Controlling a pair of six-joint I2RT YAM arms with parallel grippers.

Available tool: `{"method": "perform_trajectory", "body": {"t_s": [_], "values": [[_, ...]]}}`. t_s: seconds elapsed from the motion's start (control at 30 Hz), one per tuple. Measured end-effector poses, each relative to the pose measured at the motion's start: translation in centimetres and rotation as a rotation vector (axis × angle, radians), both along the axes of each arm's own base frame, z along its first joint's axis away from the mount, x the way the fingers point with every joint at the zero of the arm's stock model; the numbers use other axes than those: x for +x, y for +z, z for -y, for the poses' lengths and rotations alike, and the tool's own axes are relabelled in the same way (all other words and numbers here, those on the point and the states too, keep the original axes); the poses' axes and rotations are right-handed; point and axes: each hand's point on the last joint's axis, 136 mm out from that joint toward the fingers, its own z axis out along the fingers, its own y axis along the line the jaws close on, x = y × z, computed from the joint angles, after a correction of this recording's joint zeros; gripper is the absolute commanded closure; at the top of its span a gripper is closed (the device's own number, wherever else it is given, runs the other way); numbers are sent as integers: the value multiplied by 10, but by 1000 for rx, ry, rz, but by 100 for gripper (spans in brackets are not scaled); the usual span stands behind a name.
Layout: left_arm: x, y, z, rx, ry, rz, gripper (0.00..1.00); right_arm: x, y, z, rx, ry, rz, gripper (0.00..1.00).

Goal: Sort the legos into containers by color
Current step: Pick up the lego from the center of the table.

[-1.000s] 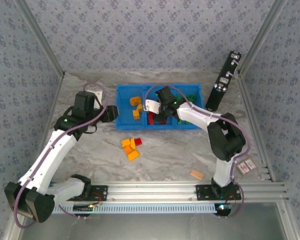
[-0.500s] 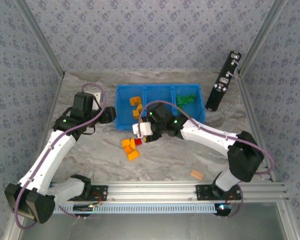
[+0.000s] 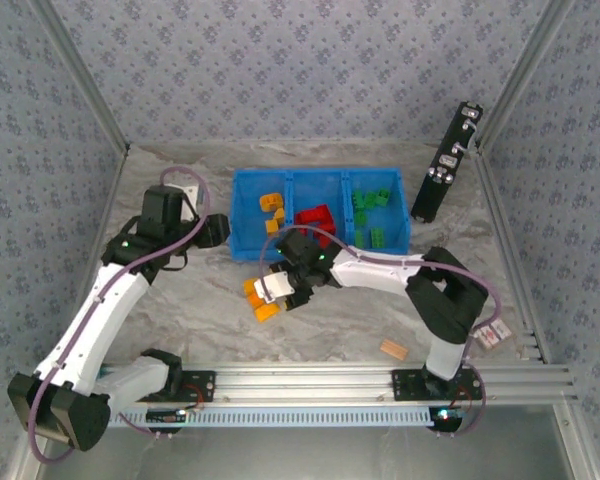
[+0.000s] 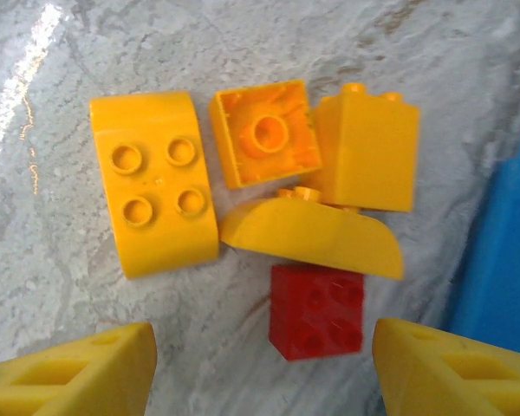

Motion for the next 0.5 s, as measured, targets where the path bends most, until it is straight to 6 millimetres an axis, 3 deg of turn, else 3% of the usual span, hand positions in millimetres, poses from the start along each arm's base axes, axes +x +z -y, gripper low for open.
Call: {"method": "perform_trajectory", "body": {"t_s": [0.17,0.5], "values": [[-1,6,-12,-4,34,15,34,7,-14,-3,-21,-9,-20,32],[-4,1,-21,-6,47,-8,34,35,-19,-19,-5,-36,-13,32]]}}
